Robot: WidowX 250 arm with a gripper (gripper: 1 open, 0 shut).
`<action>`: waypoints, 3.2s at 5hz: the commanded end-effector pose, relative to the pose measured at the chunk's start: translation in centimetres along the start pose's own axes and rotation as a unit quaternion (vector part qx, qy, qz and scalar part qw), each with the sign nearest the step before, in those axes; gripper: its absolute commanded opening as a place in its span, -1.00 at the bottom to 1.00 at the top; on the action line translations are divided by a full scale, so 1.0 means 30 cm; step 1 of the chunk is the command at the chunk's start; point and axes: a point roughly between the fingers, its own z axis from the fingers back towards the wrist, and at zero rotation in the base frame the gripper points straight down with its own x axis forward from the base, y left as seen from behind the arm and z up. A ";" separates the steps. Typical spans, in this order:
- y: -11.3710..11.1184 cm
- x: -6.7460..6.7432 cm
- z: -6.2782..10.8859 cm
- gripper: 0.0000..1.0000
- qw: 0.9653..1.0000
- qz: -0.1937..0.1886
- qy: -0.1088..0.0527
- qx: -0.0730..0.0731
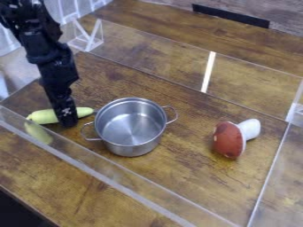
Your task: Move the green spoon to the right
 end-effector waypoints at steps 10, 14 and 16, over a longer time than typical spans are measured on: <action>0.071 0.148 0.154 -1.00 0.997 0.073 -0.006 -0.010; 0.036 0.180 0.202 -1.00 0.996 0.082 -0.025 -0.013; 0.055 0.149 0.193 -1.00 0.996 0.085 -0.027 -0.015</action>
